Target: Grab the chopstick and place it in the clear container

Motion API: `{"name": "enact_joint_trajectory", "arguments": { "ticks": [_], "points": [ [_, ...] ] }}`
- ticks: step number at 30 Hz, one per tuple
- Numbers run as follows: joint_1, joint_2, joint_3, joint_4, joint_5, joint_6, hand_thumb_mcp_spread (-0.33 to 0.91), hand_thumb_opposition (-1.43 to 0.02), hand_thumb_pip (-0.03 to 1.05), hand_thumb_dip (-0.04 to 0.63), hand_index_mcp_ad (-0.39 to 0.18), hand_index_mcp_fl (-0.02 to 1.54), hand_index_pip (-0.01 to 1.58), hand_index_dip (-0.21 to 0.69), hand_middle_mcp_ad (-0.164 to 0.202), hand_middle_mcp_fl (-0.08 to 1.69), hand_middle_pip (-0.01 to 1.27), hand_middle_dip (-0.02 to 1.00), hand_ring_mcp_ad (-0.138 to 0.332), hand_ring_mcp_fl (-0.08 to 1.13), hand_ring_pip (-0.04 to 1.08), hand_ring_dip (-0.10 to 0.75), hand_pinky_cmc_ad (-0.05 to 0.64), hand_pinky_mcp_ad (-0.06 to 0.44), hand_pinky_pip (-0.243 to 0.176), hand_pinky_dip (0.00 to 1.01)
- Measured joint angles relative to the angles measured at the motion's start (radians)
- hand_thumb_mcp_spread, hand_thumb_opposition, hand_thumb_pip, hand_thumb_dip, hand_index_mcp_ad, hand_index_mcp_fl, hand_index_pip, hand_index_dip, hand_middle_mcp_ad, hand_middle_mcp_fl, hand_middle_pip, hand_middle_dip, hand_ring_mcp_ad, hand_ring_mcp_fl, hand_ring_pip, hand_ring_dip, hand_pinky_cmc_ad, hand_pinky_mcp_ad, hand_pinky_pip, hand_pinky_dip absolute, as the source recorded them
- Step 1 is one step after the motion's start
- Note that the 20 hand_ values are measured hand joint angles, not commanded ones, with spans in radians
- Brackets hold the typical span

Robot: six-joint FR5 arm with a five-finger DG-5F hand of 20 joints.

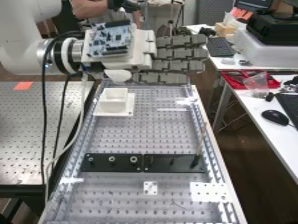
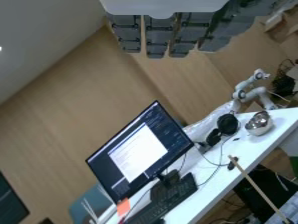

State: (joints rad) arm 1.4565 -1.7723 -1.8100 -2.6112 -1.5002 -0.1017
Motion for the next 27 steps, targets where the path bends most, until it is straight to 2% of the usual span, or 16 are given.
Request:
{"name": "enact_joint_trajectory", "arguments": {
  "ticks": [4,5,6,7,8,10,12,13,15,16,19,22,27],
  "points": [
    [-0.012,-0.04,-0.018,0.063,0.017,0.079,0.0,0.0,0.04,-0.016,-0.024,0.02,0.0,-0.009,-0.002,0.0,0.01,0.04,0.0,0.01,0.01,0.019,-0.002,0.003,-0.01,0.02],
    [-0.015,-0.047,-0.019,0.067,0.018,0.092,0.02,-0.04,0.1,-0.016,-0.024,0.02,0.01,-0.007,-0.003,0.0,0.01,0.04,0.0,0.0,0.01,0.019,0.0,0.003,-0.01,0.03],
    [-0.018,-0.06,-0.02,0.075,0.024,0.119,0.07,-0.13,0.21,-0.009,-0.017,0.02,0.01,0.0,-0.019,0.0,0.03,0.04,0.002,0.01,0.01,0.019,0.0,0.003,-0.01,0.06],
    [-0.021,-0.069,-0.021,0.08,0.029,0.138,0.1,-0.21,0.28,-0.01,-0.017,0.02,0.0,0.002,-0.019,0.0,0.05,0.04,0.005,0.0,0.01,0.016,0.016,0.0,-0.01,0.1],
    [-0.022,-0.074,-0.021,0.084,0.031,0.148,0.11,-0.27,0.28,-0.007,-0.017,0.02,0.01,0.01,-0.021,0.0,0.05,0.04,0.007,0.0,0.01,0.019,0.026,0.01,-0.024,0.15],
    [-0.029,-0.101,-0.02,0.102,0.042,0.197,0.11,-0.42,0.27,-0.01,-0.016,0.02,0.02,0.037,-0.017,0.01,0.07,0.04,0.051,0.0,0.02,0.019,0.091,0.033,-0.056,0.24],
    [-0.032,-0.122,-0.017,0.116,0.057,0.226,0.12,-0.51,0.29,-0.01,-0.014,0.02,0.04,0.051,-0.016,0.0,0.08,0.04,0.086,0.0,0.02,0.019,0.129,0.049,-0.063,0.31],
    [-0.034,-0.134,-0.015,0.124,0.07,0.239,0.14,-0.53,0.32,-0.007,-0.014,0.02,0.04,0.061,-0.016,0.01,0.09,0.04,0.087,0.0,0.02,0.019,0.148,0.061,-0.075,0.32],
    [-0.036,-0.15,-0.011,0.133,0.088,0.255,0.16,-0.57,0.35,-0.01,-0.014,0.02,0.04,0.063,-0.012,0.01,0.11,0.05,0.101,0.0,0.04,0.019,0.164,0.065,-0.082,0.37],
    [-0.037,-0.16,-0.008,0.139,0.097,0.264,0.17,-0.59,0.36,-0.01,-0.01,0.02,0.05,0.079,-0.01,0.01,0.11,0.06,0.101,0.0,0.04,0.019,0.175,0.087,-0.087,0.4],
    [-0.037,-0.176,-0.002,0.145,0.115,0.275,0.19,-0.62,0.37,-0.007,-0.012,0.03,0.06,0.143,-0.009,0.03,0.12,0.11,0.113,0.0,0.04,0.019,0.192,0.101,-0.106,0.44],
    [-0.036,-0.197,0.005,0.15,0.142,0.292,0.23,-0.65,0.47,-0.01,-0.012,0.08,0.07,0.18,-0.009,0.09,0.12,0.14,0.113,0.0,0.05,0.019,0.188,0.101,-0.105,0.46],
    [-0.033,-0.222,0.01,0.182,0.182,0.324,0.24,-0.68,0.5,0.07,-0.012,0.15,0.07,0.239,-0.007,0.14,0.13,0.24,0.127,0.0,0.05,0.019,0.192,0.103,-0.11,0.46]
  ]
}}
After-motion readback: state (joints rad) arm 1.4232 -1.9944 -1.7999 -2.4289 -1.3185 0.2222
